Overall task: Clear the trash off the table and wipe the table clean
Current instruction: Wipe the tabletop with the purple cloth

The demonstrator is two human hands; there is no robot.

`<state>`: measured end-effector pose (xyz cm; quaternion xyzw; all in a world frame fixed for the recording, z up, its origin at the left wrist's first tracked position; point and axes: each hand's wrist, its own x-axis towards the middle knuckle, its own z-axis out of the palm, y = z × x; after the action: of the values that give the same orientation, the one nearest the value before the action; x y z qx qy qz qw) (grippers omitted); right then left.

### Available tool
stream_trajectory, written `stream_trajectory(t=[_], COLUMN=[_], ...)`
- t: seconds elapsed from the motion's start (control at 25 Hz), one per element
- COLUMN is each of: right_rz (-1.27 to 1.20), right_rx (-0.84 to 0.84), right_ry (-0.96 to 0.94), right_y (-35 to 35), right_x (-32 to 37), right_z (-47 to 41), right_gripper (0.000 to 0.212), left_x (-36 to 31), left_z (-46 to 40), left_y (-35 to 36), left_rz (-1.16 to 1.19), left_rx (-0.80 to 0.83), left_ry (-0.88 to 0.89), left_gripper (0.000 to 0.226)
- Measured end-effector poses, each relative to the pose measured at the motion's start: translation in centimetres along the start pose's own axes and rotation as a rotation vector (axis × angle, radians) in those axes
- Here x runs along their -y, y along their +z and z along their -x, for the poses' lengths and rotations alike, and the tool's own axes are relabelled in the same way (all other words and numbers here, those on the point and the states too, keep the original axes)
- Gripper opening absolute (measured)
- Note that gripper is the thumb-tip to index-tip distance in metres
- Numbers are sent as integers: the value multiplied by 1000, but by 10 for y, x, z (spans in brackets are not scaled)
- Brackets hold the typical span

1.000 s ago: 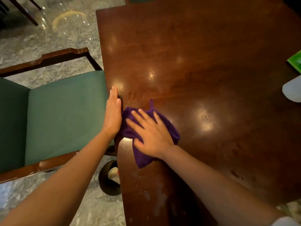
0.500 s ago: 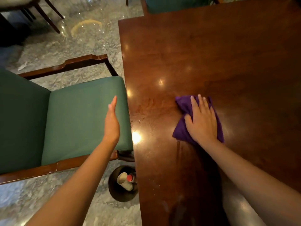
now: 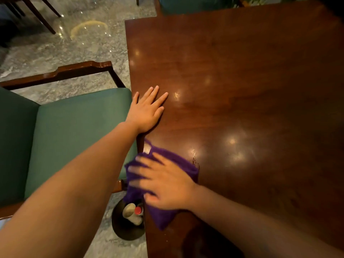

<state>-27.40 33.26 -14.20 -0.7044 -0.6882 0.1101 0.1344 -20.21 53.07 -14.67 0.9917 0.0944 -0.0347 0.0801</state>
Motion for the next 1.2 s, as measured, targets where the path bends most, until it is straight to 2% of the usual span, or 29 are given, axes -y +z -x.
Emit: stream_trajectory(t=[0.2,0.4,0.44,0.48,0.52,0.64,0.68,0.72,0.76,0.8,0.88,0.96,1.04,1.2], right_rz=[-133,-55,-27,-42,-162,-811,-891,-857,-771,-656,-278,66,125,9], right_rx=[61,119,83,9,-97,-547,-676,-737,-719,-627,-336,-158,-151,-142], right_ry=[-176,-227,-214,-169,-59,464,562,606,616,615,634,635,582,376], right_y=[8,3,1,-1,-4,-36,-50,-61,-69,-73,-57,-33,-23,-5], right_x=[21,11,8,5,6,-8,-20,-35,-50,-62,-73,-68,-47,10], right_z=[53,113,123,128,130,120,118,117,112,106,91,81,86,117], right_gripper=[49,50,51,50,49,39,40,43,44,46,52,55,55,53], left_x=[1,-1,-1,-1,-3,-14,-18,-23,-27,-31,-38,-45,-54,-67], left_z=[2,2,2,2,2,8,14,22,31,40,53,62,73,93], left_y=[2,4,4,4,4,6,8,10,12,13,15,16,17,18], left_rz=[-31,-21,-17,-16,-17,14,22,18,7,-2,-3,7,13,21], left_rx=[-22,-31,-31,-28,-21,9,5,-10,-27,-35,-35,-28,-17,-4], left_ry=[-8,-9,-10,-17,-30,-87,-94,-82,-61,-38,-24,-51,-74,-70], left_gripper=[48,48,48,49,49,53,55,56,55,55,54,53,54,55])
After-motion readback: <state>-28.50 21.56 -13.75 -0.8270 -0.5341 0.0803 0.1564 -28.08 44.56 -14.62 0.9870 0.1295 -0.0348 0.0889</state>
